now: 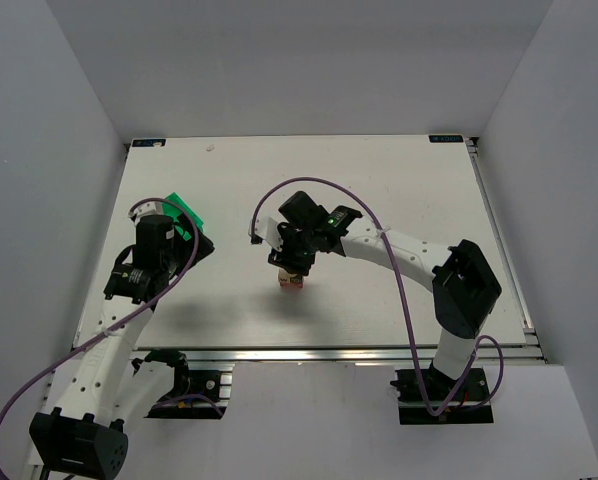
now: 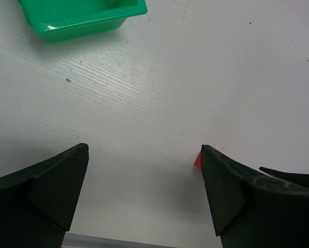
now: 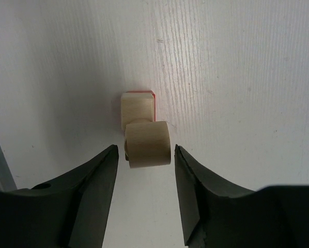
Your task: Build the wood block tower
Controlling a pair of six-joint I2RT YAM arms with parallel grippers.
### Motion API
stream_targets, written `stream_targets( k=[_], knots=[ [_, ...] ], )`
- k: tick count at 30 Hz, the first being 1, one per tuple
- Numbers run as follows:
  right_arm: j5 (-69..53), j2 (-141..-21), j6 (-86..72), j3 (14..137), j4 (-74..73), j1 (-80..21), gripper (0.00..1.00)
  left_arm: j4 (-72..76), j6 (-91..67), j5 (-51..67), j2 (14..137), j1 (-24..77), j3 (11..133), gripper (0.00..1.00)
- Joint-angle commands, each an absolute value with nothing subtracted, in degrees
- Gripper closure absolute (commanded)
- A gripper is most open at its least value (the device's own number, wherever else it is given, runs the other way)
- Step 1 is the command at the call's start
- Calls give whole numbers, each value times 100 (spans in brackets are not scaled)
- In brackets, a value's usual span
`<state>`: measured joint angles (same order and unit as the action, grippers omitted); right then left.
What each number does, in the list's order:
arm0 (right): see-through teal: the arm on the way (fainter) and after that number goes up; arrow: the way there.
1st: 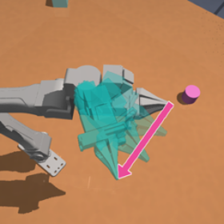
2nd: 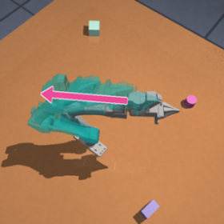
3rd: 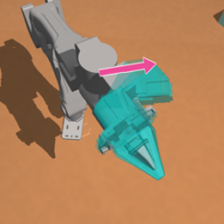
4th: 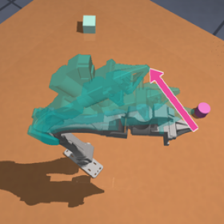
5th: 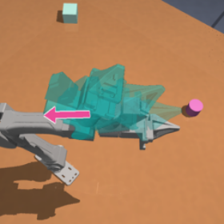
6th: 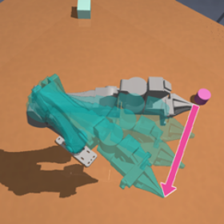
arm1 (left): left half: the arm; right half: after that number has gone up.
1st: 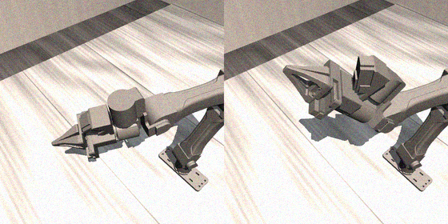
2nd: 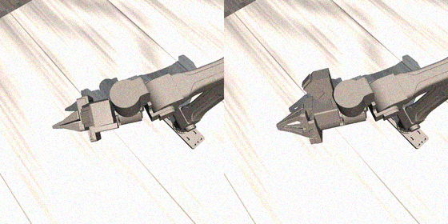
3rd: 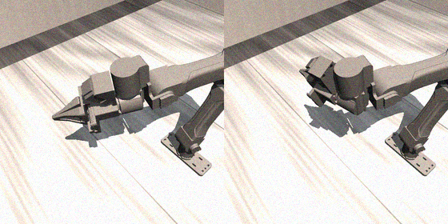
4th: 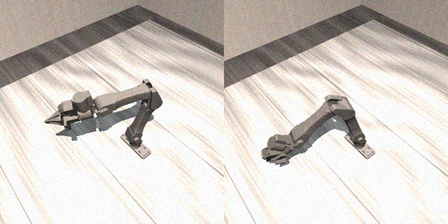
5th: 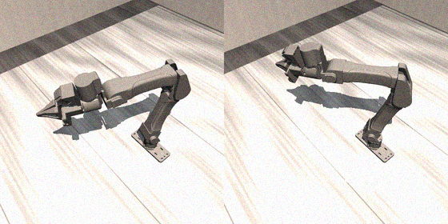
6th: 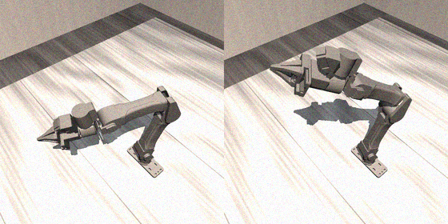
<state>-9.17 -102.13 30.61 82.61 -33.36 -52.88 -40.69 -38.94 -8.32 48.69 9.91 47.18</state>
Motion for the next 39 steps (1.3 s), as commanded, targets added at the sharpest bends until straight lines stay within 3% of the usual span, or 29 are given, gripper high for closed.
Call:
stream_targets(
  k=[1, 9, 10, 15, 20, 23, 27, 31, 36, 39],
  knots=[
    [-958, -10160, 3111, 8332, -3401, -5282, 46, -3990, -3832, -756, 4860, 958, 4667, 2],
    [-861, -9959, 3015, 8376, -3340, -5282, 33, -3955, -3841, -738, 4860, 958, 4658, 2],
    [-853, -9906, 3006, 8393, -3331, -5282, 11, -3946, -3832, -730, 4860, 958, 4658, 2],
    [-319, -9335, 2577, 8394, -3121, -5239, 11, -4025, -3814, -791, 4887, 958, 4772, 2],
    [578, -8528, 824, 7964, -2734, -4870, 10, -4183, -3814, -835, 4948, 967, 4895, 2],
    [1351, -8027, -556, 7280, -2760, -4343, 10, -4297, -3841, -949, 4992, 975, 4974, 2],
    [2028, -7051, -1431, 5569, -2576, -3588, 11, -4245, -3885, -1107, 4904, 976, 4966, 2],
    [2635, -6101, -2169, 4600, -2733, -3244, 11, -4359, -3937, -1318, 4878, 976, 4966, 2],
    [3278, -5309, -3004, 4166, -2997, -3234, 11, -4482, -4060, -1450, 4869, 984, 5053, 2],
    [3077, -5028, -2971, 4061, -2971, -3234, 11, -4526, -4131, -1512, 4843, 984, 5054, 2]
  ],
)
